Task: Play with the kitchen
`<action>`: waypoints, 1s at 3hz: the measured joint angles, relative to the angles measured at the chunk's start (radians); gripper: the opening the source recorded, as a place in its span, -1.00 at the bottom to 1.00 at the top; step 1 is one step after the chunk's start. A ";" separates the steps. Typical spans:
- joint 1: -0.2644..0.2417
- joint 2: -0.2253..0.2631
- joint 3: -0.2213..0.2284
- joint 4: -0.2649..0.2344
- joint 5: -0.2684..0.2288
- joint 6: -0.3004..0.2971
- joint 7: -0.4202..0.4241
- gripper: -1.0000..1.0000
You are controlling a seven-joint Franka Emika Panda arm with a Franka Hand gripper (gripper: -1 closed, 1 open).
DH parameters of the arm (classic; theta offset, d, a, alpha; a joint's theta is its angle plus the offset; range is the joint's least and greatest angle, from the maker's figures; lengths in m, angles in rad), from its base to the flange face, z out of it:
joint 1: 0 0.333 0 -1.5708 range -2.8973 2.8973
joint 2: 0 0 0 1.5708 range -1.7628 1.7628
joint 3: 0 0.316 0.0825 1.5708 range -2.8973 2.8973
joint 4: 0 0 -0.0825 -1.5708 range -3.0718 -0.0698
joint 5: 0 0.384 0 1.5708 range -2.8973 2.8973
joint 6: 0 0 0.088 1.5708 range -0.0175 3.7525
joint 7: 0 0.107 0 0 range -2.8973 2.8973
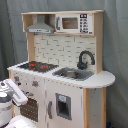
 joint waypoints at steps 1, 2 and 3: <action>-0.051 0.000 -0.018 0.010 0.001 0.087 0.028 1.00; -0.104 0.000 -0.028 0.007 0.004 0.179 0.076 1.00; -0.154 0.000 -0.028 0.000 0.004 0.257 0.150 1.00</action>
